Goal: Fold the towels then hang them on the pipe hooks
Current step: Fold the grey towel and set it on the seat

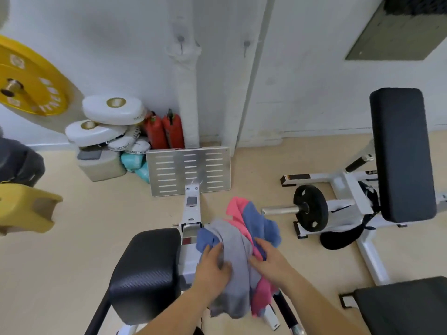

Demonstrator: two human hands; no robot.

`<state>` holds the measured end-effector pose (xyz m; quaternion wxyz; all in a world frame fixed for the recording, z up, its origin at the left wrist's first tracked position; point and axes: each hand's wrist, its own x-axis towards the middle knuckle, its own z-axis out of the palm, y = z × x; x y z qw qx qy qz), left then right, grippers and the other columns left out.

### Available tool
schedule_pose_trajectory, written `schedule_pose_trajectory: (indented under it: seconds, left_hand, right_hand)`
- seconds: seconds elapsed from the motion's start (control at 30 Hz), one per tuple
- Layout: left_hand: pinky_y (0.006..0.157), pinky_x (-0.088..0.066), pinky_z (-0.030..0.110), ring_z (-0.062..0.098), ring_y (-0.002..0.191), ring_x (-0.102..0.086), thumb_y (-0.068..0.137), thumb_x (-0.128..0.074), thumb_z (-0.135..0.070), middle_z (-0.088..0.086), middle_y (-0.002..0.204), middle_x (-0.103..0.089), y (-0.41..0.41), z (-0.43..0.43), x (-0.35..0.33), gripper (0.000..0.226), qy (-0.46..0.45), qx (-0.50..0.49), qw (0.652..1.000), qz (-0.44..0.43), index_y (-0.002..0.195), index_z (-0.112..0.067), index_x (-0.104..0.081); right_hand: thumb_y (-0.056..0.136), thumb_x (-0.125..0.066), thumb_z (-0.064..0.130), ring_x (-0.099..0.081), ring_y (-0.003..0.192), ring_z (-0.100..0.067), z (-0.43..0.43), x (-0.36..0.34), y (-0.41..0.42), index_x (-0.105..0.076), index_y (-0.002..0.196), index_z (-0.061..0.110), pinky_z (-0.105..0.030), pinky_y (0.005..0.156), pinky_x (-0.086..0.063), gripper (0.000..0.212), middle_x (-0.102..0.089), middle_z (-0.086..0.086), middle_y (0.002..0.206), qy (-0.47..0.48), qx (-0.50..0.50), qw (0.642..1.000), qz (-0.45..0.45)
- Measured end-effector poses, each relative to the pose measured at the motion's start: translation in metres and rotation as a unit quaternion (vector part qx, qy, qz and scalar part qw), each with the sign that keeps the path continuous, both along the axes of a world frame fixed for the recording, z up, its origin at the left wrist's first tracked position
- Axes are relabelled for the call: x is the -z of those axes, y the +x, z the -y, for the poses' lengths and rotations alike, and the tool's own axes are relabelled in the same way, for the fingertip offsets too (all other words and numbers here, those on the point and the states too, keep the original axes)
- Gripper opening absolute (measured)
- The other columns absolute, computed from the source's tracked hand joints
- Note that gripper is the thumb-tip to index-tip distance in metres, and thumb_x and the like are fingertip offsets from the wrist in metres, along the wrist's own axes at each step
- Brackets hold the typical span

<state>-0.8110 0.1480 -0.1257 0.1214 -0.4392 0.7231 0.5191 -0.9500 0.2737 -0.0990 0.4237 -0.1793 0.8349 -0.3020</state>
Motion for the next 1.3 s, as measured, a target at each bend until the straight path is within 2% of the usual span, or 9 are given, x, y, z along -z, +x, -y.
schedule_pose_trajectory:
  seconds: [0.07, 0.23, 0.33, 0.43, 0.57, 0.67, 0.9, 1.1, 1.3]
  left_hand:
    - [0.106, -0.037, 0.026, 0.026, 0.140, -0.044, 0.095, -0.062, -0.037, 0.004, 0.151, -0.043, 0.001, 0.010, 0.004, 0.055, -0.041, 0.027, 0.999, 0.012, 0.147, -0.021, -0.049]
    - [0.086, -0.051, 0.034, 0.020, 0.102, -0.056, 0.086, -0.056, -0.059, -0.006, 0.108, -0.052, -0.003, 0.017, 0.012, 0.041, -0.164, 0.077, 0.983, 0.005, 0.107, -0.026, -0.067]
    - [0.080, -0.050, 0.035, 0.024, 0.097, -0.055, 0.078, -0.057, -0.069, -0.002, 0.103, -0.049, -0.017, 0.006, 0.013, 0.054, -0.124, 0.091, 0.987, 0.051, 0.108, -0.024, -0.058]
    - [0.083, -0.050, 0.036, 0.028, 0.102, -0.053, 0.083, -0.064, -0.054, 0.004, 0.108, -0.052, -0.023, 0.000, 0.018, 0.041, -0.120, 0.045, 0.990, 0.062, 0.109, -0.022, -0.056]
    - [0.071, -0.050, 0.033, 0.025, 0.081, -0.055, 0.091, -0.065, -0.029, -0.001, 0.079, -0.053, -0.022, -0.006, 0.014, 0.022, -0.106, -0.025, 0.994, 0.021, 0.078, -0.019, -0.051]
    - [0.060, -0.040, 0.024, 0.018, 0.071, -0.052, 0.092, -0.068, -0.030, -0.007, 0.066, -0.050, -0.017, -0.009, -0.001, 0.028, -0.084, -0.052, 0.995, 0.011, 0.071, -0.023, -0.050]
    - [0.058, -0.035, 0.029, 0.013, 0.055, -0.039, 0.094, -0.062, -0.040, -0.005, 0.054, -0.042, -0.006, -0.019, -0.021, 0.041, -0.127, -0.054, 0.990, -0.020, 0.067, -0.012, -0.052]
    - [0.069, -0.050, 0.032, 0.010, 0.066, -0.054, 0.095, -0.063, -0.031, -0.007, 0.062, -0.061, -0.005, -0.036, -0.048, 0.023, -0.101, -0.196, 0.972, -0.078, 0.076, -0.021, -0.073]
    - [0.070, -0.045, 0.028, 0.010, 0.070, -0.052, 0.101, -0.058, -0.022, 0.000, 0.071, -0.062, -0.004, -0.035, -0.110, 0.023, -0.039, -0.400, 0.895, -0.196, 0.084, -0.008, -0.066]
  right_hand:
    - [0.095, -0.067, 0.023, -0.061, 0.103, 0.010, 0.005, 0.014, -0.003, -0.065, 0.112, 0.044, -0.018, 0.091, -0.047, 0.028, -0.067, 0.019, 0.108, 0.010, -0.026, 0.999, -0.022]
    - [0.078, -0.066, 0.050, -0.059, 0.119, -0.009, -0.015, 0.081, -0.017, -0.059, 0.130, 0.045, -0.043, 0.102, -0.052, 0.053, -0.063, 0.017, 0.124, 0.034, -0.045, 0.998, -0.020]
    - [0.078, -0.068, 0.040, -0.061, 0.112, -0.011, -0.003, 0.055, -0.012, -0.062, 0.121, 0.040, -0.038, 0.098, -0.052, 0.043, -0.065, 0.012, 0.117, 0.034, -0.038, 0.998, -0.038]
    - [0.086, -0.073, 0.021, -0.062, 0.108, -0.011, -0.003, 0.047, -0.012, -0.066, 0.117, 0.031, -0.024, 0.092, -0.047, 0.033, -0.064, 0.009, 0.116, 0.012, -0.009, 0.999, -0.042]
    - [0.091, -0.069, 0.011, -0.062, 0.097, -0.003, -0.022, 0.045, -0.018, -0.067, 0.097, 0.026, -0.008, 0.078, -0.041, 0.017, -0.067, 0.006, 0.106, -0.006, 0.042, 0.998, -0.042]
    - [0.088, -0.071, 0.005, -0.063, 0.094, -0.010, -0.034, 0.042, -0.022, -0.065, 0.087, 0.024, -0.012, 0.076, -0.042, 0.020, -0.068, 0.001, 0.100, -0.025, 0.042, 0.998, -0.042]
    - [0.085, -0.071, 0.000, -0.064, 0.083, -0.020, -0.048, 0.034, -0.032, -0.068, 0.078, 0.010, -0.025, 0.069, -0.045, 0.013, -0.070, -0.007, 0.088, -0.060, 0.099, 0.992, -0.043]
    - [0.079, -0.066, -0.010, -0.063, 0.090, -0.016, -0.045, 0.010, -0.042, -0.059, 0.090, 0.023, -0.025, 0.074, -0.046, 0.035, -0.066, 0.003, 0.096, -0.114, 0.139, 0.981, -0.077]
    - [0.076, -0.066, -0.005, -0.065, 0.089, -0.016, -0.037, -0.037, -0.039, -0.060, 0.080, 0.027, -0.029, 0.078, -0.047, 0.033, -0.068, 0.009, 0.087, -0.149, 0.096, 0.978, -0.106]
